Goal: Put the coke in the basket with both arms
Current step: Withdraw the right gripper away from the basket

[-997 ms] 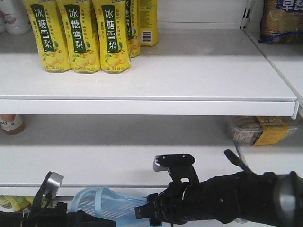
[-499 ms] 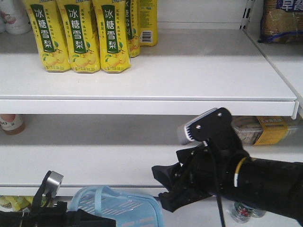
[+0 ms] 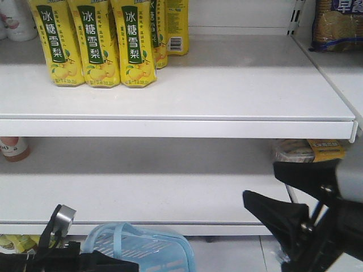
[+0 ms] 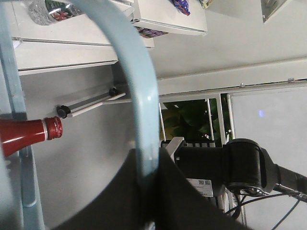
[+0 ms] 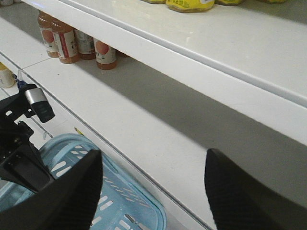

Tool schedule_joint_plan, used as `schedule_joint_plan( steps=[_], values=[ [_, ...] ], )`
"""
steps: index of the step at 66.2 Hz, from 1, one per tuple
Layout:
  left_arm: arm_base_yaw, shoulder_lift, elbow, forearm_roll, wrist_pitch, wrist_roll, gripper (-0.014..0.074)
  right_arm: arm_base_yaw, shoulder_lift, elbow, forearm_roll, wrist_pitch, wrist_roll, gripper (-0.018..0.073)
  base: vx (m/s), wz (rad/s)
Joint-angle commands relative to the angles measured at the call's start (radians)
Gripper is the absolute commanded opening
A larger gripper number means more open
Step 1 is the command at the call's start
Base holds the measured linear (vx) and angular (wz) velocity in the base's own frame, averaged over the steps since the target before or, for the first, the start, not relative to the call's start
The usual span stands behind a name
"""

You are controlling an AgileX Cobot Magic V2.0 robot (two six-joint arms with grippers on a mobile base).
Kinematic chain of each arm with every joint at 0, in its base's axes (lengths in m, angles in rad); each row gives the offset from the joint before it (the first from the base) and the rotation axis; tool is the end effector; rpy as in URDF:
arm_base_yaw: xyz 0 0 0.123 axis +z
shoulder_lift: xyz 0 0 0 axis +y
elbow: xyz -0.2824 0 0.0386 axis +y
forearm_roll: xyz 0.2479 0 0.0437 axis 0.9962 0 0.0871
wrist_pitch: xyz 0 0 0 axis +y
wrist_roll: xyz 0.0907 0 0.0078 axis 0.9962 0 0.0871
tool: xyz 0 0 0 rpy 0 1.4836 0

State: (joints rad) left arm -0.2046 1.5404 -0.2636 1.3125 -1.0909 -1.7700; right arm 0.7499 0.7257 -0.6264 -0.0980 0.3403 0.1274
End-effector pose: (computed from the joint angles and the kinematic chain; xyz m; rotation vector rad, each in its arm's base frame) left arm 0.1589 -0.1126 0.1504 -0.0247 2.4009 -1.6421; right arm 0.1124 0.1006 0.3268 -0.6624 1.8373 0.4925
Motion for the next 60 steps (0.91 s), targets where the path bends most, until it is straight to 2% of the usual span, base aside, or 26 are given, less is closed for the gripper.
schedule_joint_plan(
  steps=[1,8,30,47,60],
  values=[
    [-0.004,-0.032,-0.018,-0.063,-0.287,0.004,-0.0006,-0.003,-0.081,0.029,-0.08,-0.06,0.076,0.0455,0.0,0.0],
    [-0.004,-0.032,-0.018,-0.063,-0.287,0.004,-0.0006,-0.003,-0.167,0.09,-0.109,-0.06,0.118,0.0455,0.0,0.0],
    [-0.004,-0.032,-0.018,-0.063,-0.287,0.004,-0.0006,-0.003,-0.397,0.252,-0.145,-0.063,0.121,0.0455,0.0,0.0],
    [-0.004,-0.032,-0.018,-0.063,-0.287,0.004,-0.0006,-0.003,-0.411,0.375,-0.179,-0.065,0.121,0.0455,0.0,0.0],
    [-0.004,-0.032,-0.018,-0.063,-0.287,0.004,-0.0006,-0.003,-0.411,0.403,-0.178,-0.162,0.121,0.0455,0.0,0.0]
  ],
)
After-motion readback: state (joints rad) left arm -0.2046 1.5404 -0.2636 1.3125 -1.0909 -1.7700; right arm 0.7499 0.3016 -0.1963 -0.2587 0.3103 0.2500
